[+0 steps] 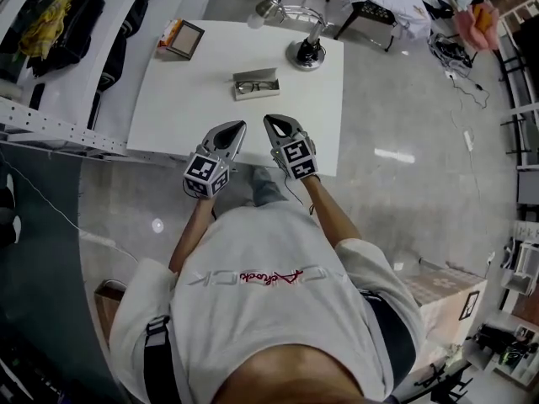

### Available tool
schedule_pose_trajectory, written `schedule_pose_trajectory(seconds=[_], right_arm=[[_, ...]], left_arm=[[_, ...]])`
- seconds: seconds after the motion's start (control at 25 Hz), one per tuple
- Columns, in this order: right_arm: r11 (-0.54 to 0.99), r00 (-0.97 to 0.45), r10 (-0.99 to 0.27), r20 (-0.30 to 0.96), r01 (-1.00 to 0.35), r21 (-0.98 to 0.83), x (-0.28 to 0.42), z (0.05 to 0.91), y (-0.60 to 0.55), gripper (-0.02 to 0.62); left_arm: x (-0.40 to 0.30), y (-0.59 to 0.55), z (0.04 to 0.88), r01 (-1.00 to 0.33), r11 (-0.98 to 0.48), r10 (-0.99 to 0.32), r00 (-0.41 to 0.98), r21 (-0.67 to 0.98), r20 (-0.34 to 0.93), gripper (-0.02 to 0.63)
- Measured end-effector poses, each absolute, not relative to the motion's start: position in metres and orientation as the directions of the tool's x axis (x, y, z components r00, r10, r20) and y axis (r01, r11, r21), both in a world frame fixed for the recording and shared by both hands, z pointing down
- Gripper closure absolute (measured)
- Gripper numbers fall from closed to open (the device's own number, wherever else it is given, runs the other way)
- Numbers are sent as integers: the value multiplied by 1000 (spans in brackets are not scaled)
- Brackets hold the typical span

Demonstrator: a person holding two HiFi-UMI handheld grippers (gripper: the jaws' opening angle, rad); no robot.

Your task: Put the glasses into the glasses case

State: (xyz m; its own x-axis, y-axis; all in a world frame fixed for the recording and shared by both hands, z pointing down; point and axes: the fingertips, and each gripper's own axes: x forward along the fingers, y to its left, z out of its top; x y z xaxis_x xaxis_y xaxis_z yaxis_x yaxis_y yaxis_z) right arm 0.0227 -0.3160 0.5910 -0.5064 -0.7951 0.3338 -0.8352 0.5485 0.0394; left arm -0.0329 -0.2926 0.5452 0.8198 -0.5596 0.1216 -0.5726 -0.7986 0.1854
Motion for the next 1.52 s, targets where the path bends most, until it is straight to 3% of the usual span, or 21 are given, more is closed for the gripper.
schedule_pose_trajectory(seconds=[0.24,0.56,1.52], right_arm=[[472,-472,-857,206,-880,-54,18,567,-275,584],[499,-478,-848,230,-866,37,17,565,-242,586],[492,-479,-863,162,-869,55,84,526,-95,588]], left_arm=[[-35,-263,546,-571,-798,-557,821,194,126,597],[-38,-236,551,-578,-791,-564,816,200,128,597],[38,-91,529,-592,-788,-585,806,170,93,597]])
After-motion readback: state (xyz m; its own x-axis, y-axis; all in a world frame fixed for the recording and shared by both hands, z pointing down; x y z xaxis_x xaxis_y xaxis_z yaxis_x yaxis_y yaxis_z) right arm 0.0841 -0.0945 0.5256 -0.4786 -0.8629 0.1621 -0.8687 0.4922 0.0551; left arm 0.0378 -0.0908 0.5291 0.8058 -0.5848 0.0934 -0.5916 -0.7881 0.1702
